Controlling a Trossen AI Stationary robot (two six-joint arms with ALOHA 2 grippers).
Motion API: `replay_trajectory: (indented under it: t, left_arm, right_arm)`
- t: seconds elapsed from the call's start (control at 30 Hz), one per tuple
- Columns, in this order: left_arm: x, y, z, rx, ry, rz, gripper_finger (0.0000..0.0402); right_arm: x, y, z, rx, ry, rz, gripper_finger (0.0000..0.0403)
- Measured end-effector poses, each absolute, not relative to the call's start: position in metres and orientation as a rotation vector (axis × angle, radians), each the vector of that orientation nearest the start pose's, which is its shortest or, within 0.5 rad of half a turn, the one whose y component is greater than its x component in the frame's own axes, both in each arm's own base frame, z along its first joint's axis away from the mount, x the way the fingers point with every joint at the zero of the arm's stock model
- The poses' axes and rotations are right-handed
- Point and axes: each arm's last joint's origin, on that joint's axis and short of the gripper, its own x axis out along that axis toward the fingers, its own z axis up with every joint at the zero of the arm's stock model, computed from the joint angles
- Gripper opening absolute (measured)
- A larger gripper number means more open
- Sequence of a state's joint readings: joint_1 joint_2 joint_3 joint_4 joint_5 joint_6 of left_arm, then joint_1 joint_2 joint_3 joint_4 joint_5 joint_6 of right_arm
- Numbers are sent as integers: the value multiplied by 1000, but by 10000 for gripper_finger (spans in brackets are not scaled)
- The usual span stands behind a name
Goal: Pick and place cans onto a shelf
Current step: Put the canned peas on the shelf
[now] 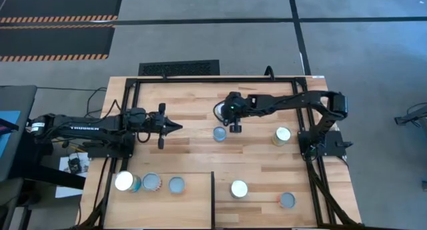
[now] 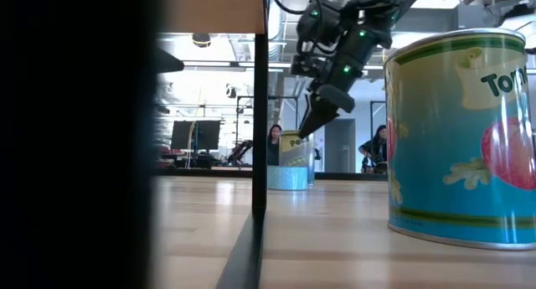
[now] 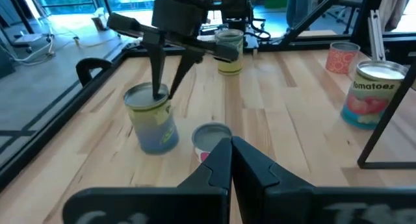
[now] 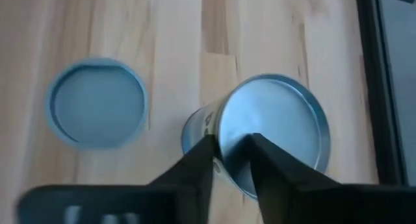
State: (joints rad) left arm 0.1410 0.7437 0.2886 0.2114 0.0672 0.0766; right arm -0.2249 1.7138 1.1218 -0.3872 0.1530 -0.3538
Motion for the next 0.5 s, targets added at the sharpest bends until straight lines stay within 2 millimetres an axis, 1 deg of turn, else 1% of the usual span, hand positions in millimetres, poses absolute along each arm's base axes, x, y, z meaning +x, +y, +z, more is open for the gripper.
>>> replay_trajectory:
  t: [0.07,0.17,0.2,0.33,0.5]
  left_arm:
    - [164,21,205,58,248,63,0]
    - [163,22,205,61,255,76,0]
    - [162,22,205,65,254,86,0]
    - [156,22,206,76,270,136,0]
    - [146,22,211,83,256,176,0]
  right_arm:
    - [343,-81,197,-287,1045,-160,72]
    - [347,-78,203,-292,1043,-149,18]
    - [349,-76,205,-292,1044,-146,11]
    - [352,-68,221,-252,1058,-145,14]
    - [361,-47,254,-231,1036,-152,5]
